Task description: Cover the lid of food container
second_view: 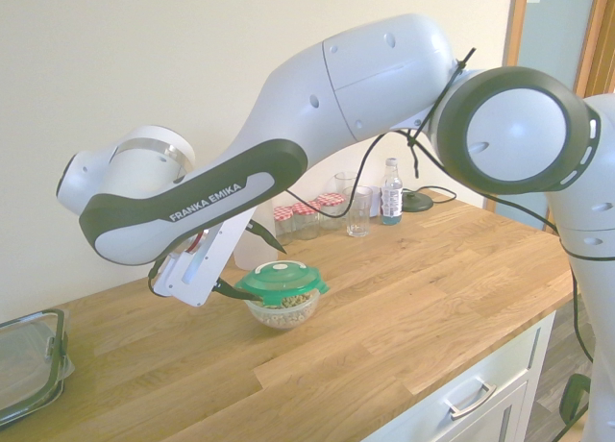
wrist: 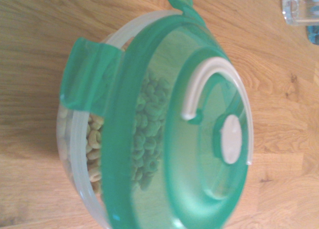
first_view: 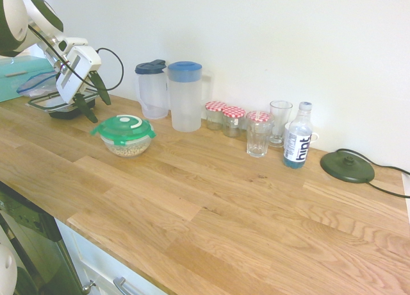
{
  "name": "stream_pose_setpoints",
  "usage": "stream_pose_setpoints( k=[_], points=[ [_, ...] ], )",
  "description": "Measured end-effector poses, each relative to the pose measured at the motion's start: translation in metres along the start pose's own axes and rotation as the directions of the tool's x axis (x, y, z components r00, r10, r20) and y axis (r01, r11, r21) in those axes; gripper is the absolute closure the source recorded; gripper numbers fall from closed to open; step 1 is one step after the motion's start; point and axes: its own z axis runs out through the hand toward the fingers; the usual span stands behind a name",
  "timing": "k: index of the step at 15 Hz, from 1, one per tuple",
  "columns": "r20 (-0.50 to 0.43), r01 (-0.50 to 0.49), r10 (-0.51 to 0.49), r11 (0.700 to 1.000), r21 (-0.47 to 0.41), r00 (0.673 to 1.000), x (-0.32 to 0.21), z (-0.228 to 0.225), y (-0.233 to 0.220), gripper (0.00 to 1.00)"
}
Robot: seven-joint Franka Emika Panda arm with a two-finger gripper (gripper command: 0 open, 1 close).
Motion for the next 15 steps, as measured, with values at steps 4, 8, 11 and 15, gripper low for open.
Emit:
stream_pose_setpoints(
  k=[4, 8, 11, 15],
  points=[
    [0.133, 0.043, -0.059, 0.991, 0.123, 0.989, -0.006, -0.011, 0.016, 0.0],
    [0.233, 0.126, -0.206, 0.94, 0.317, 0.95, 0.003, -0.022, 0.064, 0.0],
    [0.244, 0.196, -0.331, 0.871, 0.45, 0.911, 0.027, 0.0, 0.107, 0.0],
    [0.25, 0.186, -0.426, 0.752, 0.633, 0.87, 0.085, 0.064, 0.185, 0.0]
  ],
)
